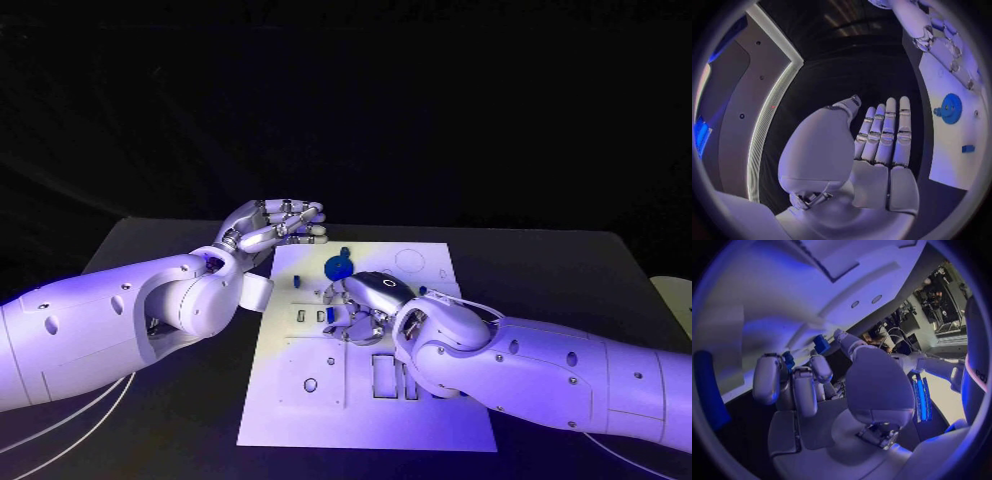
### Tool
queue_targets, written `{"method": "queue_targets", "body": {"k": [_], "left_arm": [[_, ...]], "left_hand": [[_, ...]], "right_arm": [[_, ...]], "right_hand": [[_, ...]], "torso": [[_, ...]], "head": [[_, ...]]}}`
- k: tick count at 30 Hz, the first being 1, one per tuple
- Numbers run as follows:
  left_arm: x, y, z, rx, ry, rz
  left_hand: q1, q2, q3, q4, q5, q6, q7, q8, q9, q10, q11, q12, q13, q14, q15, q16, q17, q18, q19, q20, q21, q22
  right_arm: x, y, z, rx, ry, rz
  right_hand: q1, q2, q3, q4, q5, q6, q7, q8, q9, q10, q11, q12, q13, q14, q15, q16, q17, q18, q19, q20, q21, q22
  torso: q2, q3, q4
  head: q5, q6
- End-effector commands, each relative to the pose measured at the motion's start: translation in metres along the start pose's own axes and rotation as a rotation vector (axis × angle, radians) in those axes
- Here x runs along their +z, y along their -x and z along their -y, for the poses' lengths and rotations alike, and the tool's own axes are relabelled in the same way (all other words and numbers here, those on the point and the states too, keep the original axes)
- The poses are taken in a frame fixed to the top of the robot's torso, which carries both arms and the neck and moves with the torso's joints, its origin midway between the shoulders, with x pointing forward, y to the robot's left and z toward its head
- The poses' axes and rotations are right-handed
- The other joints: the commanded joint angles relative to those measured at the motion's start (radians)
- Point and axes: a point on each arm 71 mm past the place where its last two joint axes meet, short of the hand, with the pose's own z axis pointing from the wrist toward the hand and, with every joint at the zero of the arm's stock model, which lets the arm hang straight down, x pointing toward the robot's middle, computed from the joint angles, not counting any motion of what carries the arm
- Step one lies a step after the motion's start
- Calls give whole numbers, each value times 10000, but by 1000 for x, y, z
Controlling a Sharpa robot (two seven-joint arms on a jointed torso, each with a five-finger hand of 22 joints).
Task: Assemble the parts on the task board
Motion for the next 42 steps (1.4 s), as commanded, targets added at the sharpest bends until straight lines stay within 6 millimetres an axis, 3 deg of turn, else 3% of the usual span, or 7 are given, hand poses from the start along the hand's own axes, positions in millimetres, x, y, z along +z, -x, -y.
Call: {"method": "queue_targets", "body": {"k": [1, 10, 14, 15, 18, 26, 42], "left_arm": [[0, 2, 0, 249, -15, -71], [4, 26, -10, 2658, 997, 229], [4, 30, -17, 3769, 1964, 42], [3, 31, -20, 4100, 2386, -190], [0, 28, -28, 5435, 3781, -1149], [3, 19, -40, 8973, 6313, -2809], [33, -14, -41, 10740, 7597, -2912]], "left_hand": [[-7, -28, 52, -2, -57, -42, 265, -39, 18, -24, 30, -52, 8, -36, 43, -29, 23, 137, 5, 36, -28, -9], [-1513, -233, -1385, 678, -70, 1083, -636, 646, 487, 2370, -1022, 1053, 694, 3518, -1224, 3968, 2663, 130, 2986, -1275, 2250, 1043], [-1174, -103, -1541, 639, -51, 1297, -923, 946, 841, 3135, -1395, 2373, 1854, 4426, -1572, 9141, 7791, 101, 3480, -1705, 3958, 2080], [-1142, -165, -1546, 627, 73, 1438, -1130, 1226, 1074, 3294, -1586, 3464, 2735, 5069, -1769, 10992, 9860, -61, 3959, -1887, 5592, 3768], [-1944, 71, -1654, 678, -73, 1192, -1120, 1763, 1655, 2545, -1697, 5908, 4951, 5229, -1771, 11825, 10873, -323, 3828, -1911, 7795, 6246], [-2786, 384, -1973, 747, -71, 795, -1349, 3043, 2883, 2563, -1755, 9602, 8611, 5424, -1871, 12378, 11578, -546, 3750, -1926, 9757, 8597], [-3849, 795, -3070, 760, -88, 529, -1539, 4096, 4171, 2620, -1906, 10218, 9183, 5459, -1993, 12496, 11719, -606, 3694, -2017, 10243, 9197]], "right_arm": [[-7, 9, -3, 421, 488, 783], [-30, 44, 20, 3252, 416, 306], [-43, 62, 43, 4852, -253, 77], [-47, 68, 50, 5188, -435, 124], [-59, 84, 68, 5831, -929, 445], [-79, 110, 104, 6062, -1813, 1205], [-91, 120, 124, 5604, -2365, 1480]], "right_hand": [[152, 55, -101, 10, 200, 4, -8, 34, -17, 37, -6, 76, 51, 626, 70, -29, 952, 77, -21, 25, -34, 159], [490, 408, -129, 132, 547, 787, -229, 850, 169, 116, -204, 174, 59, 558, -95, -168, 676, 176, -222, -105, -481, -137], [534, 475, -114, 145, 704, 717, -227, 945, 192, 99, -210, 165, 36, 581, -109, -139, 754, 152, -166, -126, -407, -67], [521, 475, -126, 157, 724, 714, -228, 965, 198, 104, -209, 171, 41, 583, -109, -138, 758, 149, -158, -127, -398, -59], [537, 503, -126, 166, 804, 710, -238, 1032, 217, 126, -219, 198, 60, 592, -114, -128, 785, 136, -121, -134, -348, -14], [576, 501, -123, 148, 906, 662, -239, 1084, 228, 112, -223, 186, 37, 594, -121, -128, 787, 125, -90, -141, -310, 21], [575, 457, -151, 158, 1087, 529, -221, 1138, 228, 70, -210, 148, -16, 573, -115, -171, 697, 138, -117, -144, -383, -21]], "torso": [[-36, 2, -18], [-299, 35, -109], [-422, 32, -129], [-456, 34, -130], [-552, 59, -143], [-740, 96, -134], [-734, 138, -122]], "head": [[-4, -30], [115, -59], [171, -123], [207, -143], [297, -231], [399, -442], [468, -590]]}}
